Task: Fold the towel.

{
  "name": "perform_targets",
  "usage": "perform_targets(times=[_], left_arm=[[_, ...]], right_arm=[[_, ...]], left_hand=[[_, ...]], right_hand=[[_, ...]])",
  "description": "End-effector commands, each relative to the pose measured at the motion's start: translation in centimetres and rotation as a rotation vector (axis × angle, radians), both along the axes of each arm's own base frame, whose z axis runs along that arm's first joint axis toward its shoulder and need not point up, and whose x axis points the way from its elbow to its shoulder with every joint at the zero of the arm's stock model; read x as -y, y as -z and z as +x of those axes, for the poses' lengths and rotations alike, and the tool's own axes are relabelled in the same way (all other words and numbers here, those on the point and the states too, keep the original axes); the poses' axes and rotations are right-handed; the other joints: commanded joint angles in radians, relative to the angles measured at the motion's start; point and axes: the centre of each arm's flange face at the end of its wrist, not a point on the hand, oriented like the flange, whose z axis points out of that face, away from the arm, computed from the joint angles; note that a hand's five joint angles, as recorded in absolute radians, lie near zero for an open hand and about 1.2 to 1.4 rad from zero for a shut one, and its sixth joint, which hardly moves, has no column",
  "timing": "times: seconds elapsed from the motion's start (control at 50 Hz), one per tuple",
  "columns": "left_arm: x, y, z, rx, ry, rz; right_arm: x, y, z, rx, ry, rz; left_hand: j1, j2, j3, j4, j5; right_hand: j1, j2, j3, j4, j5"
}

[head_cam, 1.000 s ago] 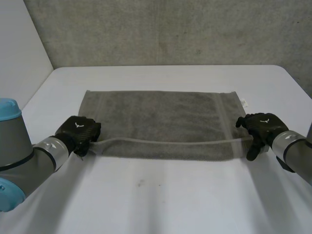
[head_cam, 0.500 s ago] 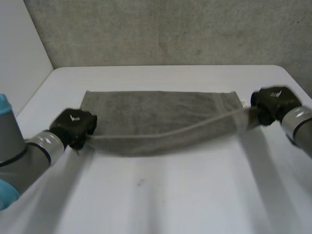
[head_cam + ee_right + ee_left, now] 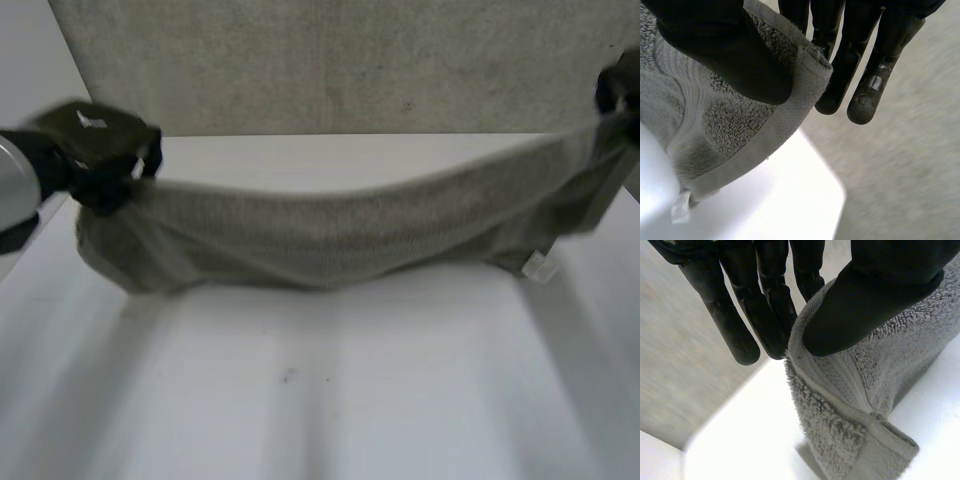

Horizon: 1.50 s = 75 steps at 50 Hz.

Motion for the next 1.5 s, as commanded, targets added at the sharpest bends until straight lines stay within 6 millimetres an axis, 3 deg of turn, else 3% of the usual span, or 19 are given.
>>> perform_targets(times=[0.02, 0.1, 0.2, 0.28, 0.32, 0.34, 0.38, 0.44, 0.52, 0.66, 0.72, 0.76, 0.88, 0.92, 1.02, 1.1, 1.2, 1.32, 1.5], left_arm=[[3.4, 7.1, -0.8, 0.099, 0.027, 0.198], [6.9, 10.1, -1.6, 0.127, 0.04, 0.182], [11.4, 9.6, -2.8, 0.085, 0.031, 0.005], [14.4, 6.2, -4.0, 0.021, 0.032, -0.232], [16.2, 1.0, -5.3, -0.079, 0.036, -0.51], [16.2, 0.9, -5.3, -0.08, 0.036, -0.512], [16.6, -4.3, -6.0, -0.215, 0.044, -0.758], [15.9, -8.0, -6.0, -0.346, 0.058, -0.9], [15.3, -9.1, -5.8, -0.44, 0.071, -0.906], [15.3, -3.7, -4.7, -0.49, 0.033, -0.659], [15.2, 0.4, -3.9, -0.451, 0.0, -0.535], [14.6, 4.8, -3.0, -0.413, -0.026, -0.406], [13.0, 10.9, -2.8, -0.372, -0.031, -0.24], [12.0, 14.7, -2.7, -0.348, -0.03, -0.148], [10.6, 18.9, -2.4, -0.283, -0.038, -0.049], [9.4, 20.3, -2.2, -0.198, -0.026, -0.028], [6.8, 20.8, -1.3, -0.033, 0.009, -0.013], [3.5, 19.0, 0.6, 0.09, 0.01, -0.002], [-3.1, 14.6, 1.8, 0.127, 0.027, 0.129]], right_arm=[[2.8, 7.3, 0.4, -0.083, -0.031, 0.208], [5.3, 10.8, 1.6, -0.099, -0.038, 0.242], [8.4, 11.1, 3.4, -0.096, -0.035, 0.064], [12.1, 6.9, 4.2, 0.036, 0.015, -0.293], [13.0, 4.6, 4.3, 0.11, 0.022, -0.442], [13.0, 4.5, 4.3, 0.111, 0.022, -0.443], [13.0, -0.8, 4.2, 0.251, 0.007, -0.729], [11.9, -4.0, 4.0, 0.328, -0.016, -0.889], [11.1, -4.3, 3.8, 0.333, -0.014, -0.888], [10.5, 1.3, 3.7, 0.28, 0.003, -0.568], [10.3, 2.5, 3.7, 0.266, 0.001, -0.499], [10.1, 5.8, 3.9, 0.237, -0.017, -0.368], [9.8, 11.9, 4.1, 0.18, -0.033, -0.183], [9.3, 16.6, 4.1, 0.12, -0.031, -0.057], [8.2, 21.0, 4.1, 0.023, -0.04, 0.059], [7.6, 21.4, 3.7, -0.005, -0.037, 0.093], [5.6, 18.6, 3.3, -0.014, -0.031, 0.11], [3.7, 16.7, 1.2, -0.039, 0.007, 0.177], [-3.3, 14.4, -2.5, -0.308, -0.049, 0.451]], left_hand=[[0.23, 0.178, 0.179, 0.179, 0.191], [0.23, 0.178, 0.179, 0.179, 0.191], [0.23, 0.178, 0.179, 0.179, 0.191], [0.23, 0.178, 0.179, 0.179, 0.191], [0.23, 0.178, 0.179, 0.179, 0.191], [0.23, 0.178, 0.179, 0.179, 0.191], [0.23, 0.178, 0.179, 0.179, 0.191], [0.23, 0.178, 0.179, 0.179, 0.191], [0.23, 0.178, 0.179, 0.179, 0.191], [0.23, 0.178, 0.179, 0.179, 0.191], [0.23, 0.178, 0.179, 0.179, 0.191], [0.23, 0.178, 0.179, 0.179, 0.191], [0.23, 0.178, 0.179, 0.179, 0.191], [0.23, 0.178, 0.179, 0.179, 0.191], [0.23, 0.178, 0.179, 0.179, 0.191], [0.23, 0.178, 0.179, 0.179, 0.191], [0.23, 0.178, 0.179, 0.179, 0.191], [0.23, 0.178, 0.179, 0.179, 0.191], [0.23, 0.178, 0.179, 0.179, 0.191]], right_hand=[[0.004, 0.183, 0.182, 0.18, 0.188], [0.004, 0.183, 0.182, 0.18, 0.188], [0.004, 0.183, 0.182, 0.18, 0.188], [0.004, 0.183, 0.182, 0.18, 0.188], [0.004, 0.183, 0.182, 0.18, 0.188], [0.004, 0.183, 0.182, 0.18, 0.188], [0.004, 0.183, 0.182, 0.18, 0.188], [0.004, 0.183, 0.182, 0.18, 0.188], [0.004, 0.183, 0.182, 0.18, 0.188], [0.004, 0.183, 0.182, 0.18, 0.188], [0.004, 0.183, 0.182, 0.18, 0.188], [0.004, 0.183, 0.182, 0.18, 0.188], [0.004, 0.183, 0.182, 0.18, 0.188], [0.004, 0.183, 0.182, 0.18, 0.188], [0.004, 0.183, 0.182, 0.18, 0.188], [0.004, 0.183, 0.182, 0.18, 0.188], [0.004, 0.183, 0.182, 0.18, 0.188], [0.004, 0.183, 0.182, 0.18, 0.188], [0.004, 0.183, 0.182, 0.18, 0.188]])
